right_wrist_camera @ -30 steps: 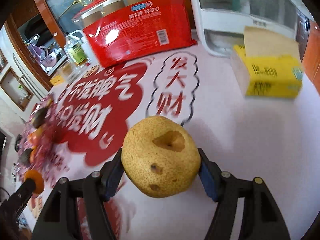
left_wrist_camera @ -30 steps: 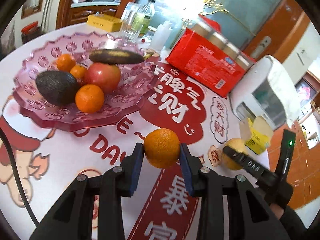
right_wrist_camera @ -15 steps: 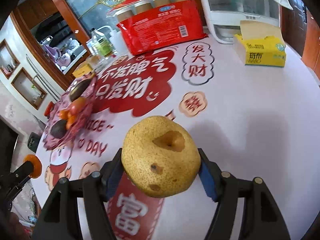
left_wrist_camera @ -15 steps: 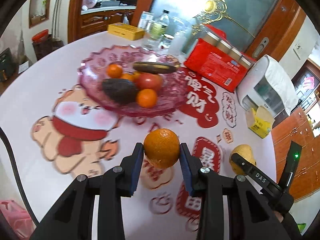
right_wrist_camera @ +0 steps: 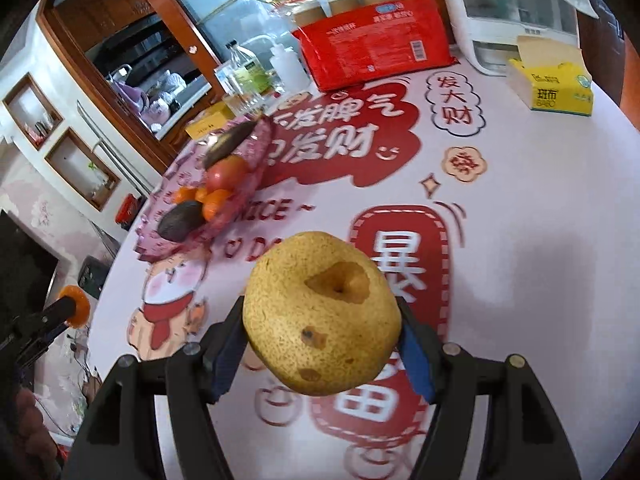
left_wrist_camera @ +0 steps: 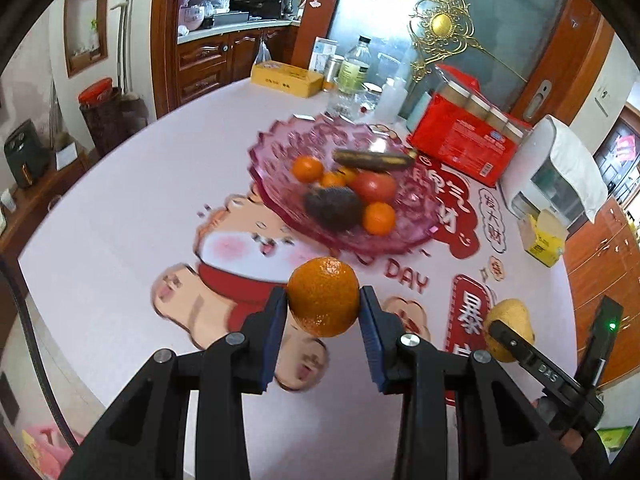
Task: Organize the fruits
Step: 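Carry the mandarin and the yellow pear over the pink bowl, then release the mandarin with the left tool while the right tool drops the pear into the bowl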
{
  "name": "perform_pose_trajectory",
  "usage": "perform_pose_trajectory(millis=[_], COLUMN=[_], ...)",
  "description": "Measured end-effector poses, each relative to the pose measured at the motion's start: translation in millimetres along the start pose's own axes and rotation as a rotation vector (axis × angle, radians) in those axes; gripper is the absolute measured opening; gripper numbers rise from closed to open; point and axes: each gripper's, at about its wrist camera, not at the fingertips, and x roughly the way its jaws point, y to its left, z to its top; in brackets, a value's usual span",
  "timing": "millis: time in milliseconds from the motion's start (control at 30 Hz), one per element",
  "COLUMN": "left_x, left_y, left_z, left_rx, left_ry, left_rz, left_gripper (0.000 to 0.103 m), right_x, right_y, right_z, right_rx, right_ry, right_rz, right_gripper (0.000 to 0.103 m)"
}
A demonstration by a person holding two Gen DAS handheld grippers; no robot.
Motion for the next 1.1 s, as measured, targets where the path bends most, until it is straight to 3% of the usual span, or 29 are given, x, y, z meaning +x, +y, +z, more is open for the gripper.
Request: perform_pose_trajectory(millis=[333, 700, 900, 1100], left_x=[5, 43, 74, 115], left_y=[38, 54, 49, 45], left_z=[76, 150, 174, 176], left_rx=[0.165, 0.328, 0.386, 0.388], left_ry=[-0.018, -0.032, 0.007, 0.103], left_rz=[-0.065, -0.16, -0.222, -0.287], left_gripper=[0.035, 0.035, 0.035, 0.035], right_x=[15, 36, 56, 80], right_y=[67, 142, 159, 165], right_z=[5, 18, 30, 40], right_rx=[0.071, 0.071, 0.098, 0.138], right_ry=[-0.083, -0.202, -0.208, -0.171], right_rz=[0.018, -0.006, -0.036, -0.074], right_gripper=[0.069, 0.069, 0.069, 0.069])
